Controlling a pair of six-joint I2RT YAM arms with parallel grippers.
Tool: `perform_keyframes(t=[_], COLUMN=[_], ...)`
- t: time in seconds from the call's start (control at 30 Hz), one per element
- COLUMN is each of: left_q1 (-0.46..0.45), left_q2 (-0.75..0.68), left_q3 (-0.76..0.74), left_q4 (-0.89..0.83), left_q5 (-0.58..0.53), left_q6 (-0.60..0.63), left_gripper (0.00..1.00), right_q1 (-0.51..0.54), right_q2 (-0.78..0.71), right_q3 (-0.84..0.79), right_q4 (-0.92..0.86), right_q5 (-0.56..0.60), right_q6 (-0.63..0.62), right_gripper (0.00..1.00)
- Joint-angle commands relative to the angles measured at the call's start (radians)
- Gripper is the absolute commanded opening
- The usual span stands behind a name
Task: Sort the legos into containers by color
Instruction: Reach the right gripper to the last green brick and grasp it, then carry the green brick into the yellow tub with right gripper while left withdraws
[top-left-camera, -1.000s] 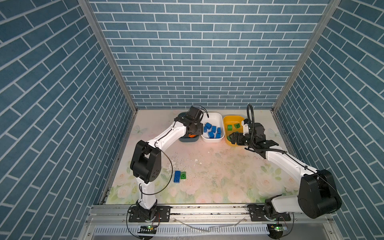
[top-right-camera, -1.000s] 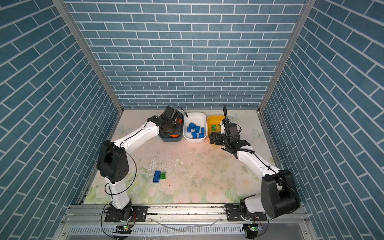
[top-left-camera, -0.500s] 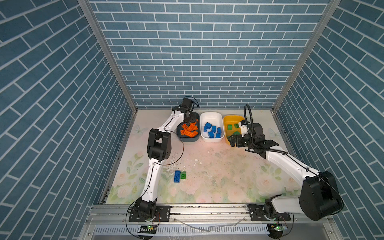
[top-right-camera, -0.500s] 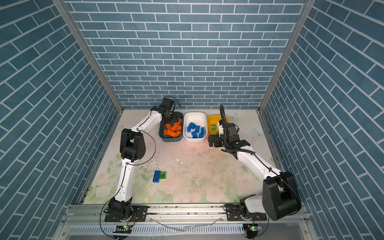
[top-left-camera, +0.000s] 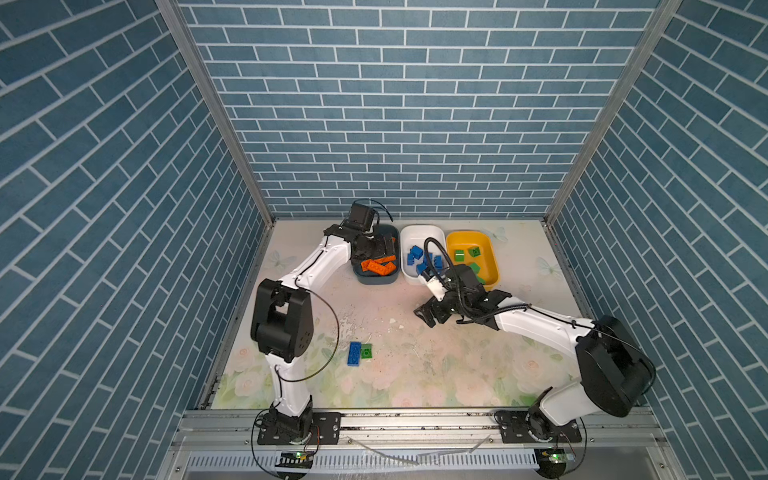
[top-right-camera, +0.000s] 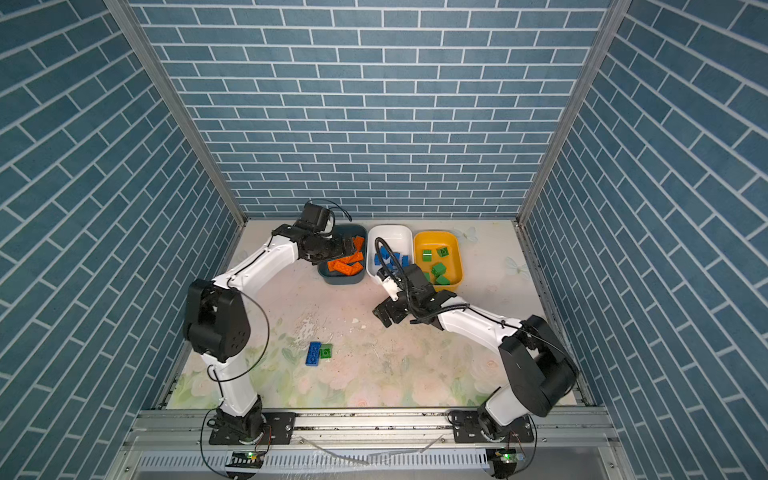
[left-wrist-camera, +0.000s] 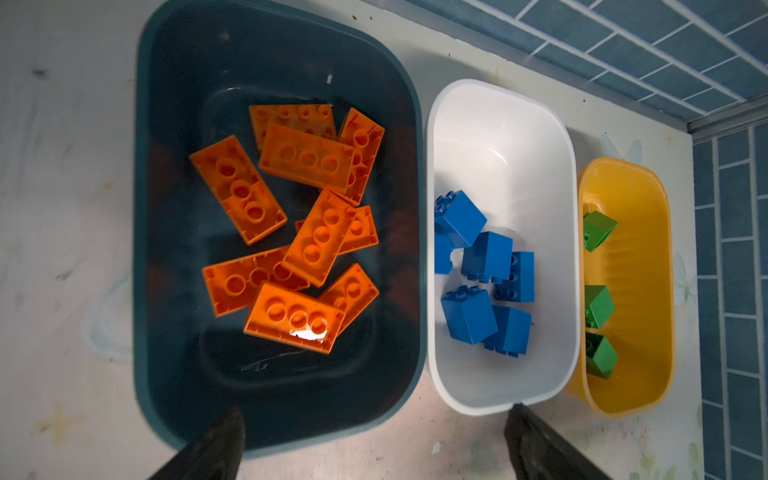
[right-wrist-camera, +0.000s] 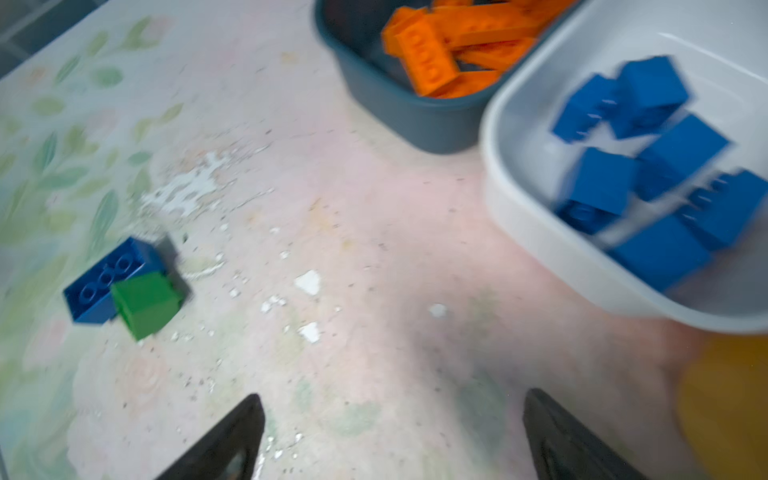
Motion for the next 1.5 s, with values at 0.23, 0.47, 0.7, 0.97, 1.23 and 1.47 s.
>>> perform_keyframes(t=[0.23,0.47,0.7,0.97,1.23,1.47], left_q1=[0.164,0.262,0.279,0.279,0.274,0.269], left_q2=[-0.406,-0.617,-0.691,-0.707,-0.707,-0.716], left_q3=[-0.546,-0.765,-0.839,-0.855,-0.872,-0.863], left_q4=[0.033,-0.009,-0.071,-0.084,-0.101,-0.12], left_q5=[-0.046,-0.061,-0.094,-0.102,-0.127,-0.143], left_q6=[-0.139,-0.175,-0.174,-0.18,-0.182,-0.18], left_gripper=[0.99,0.99,0.99,0.99,0.99,0.99], right_q1=[0.24,0.352,0.376,0.383,0.388,0.386], right_q2=[0.222,0.416,0.514,0.545,0.554,0.524], right_q3=[0.164,0.346,0.457,0.464,0.454,0.437], right_q4=[0.083,0.039,-0.081,-0.122,-0.107,-0.119], right_q5=[-0.171,-0.115,-0.082,-0.054,-0.005,-0.044], right_q6=[-0.407,-0.574,-0.687,-0.694,-0.68,-0.682], right_gripper=[0.89,0.86,0.83,0.69,0.52,0.37])
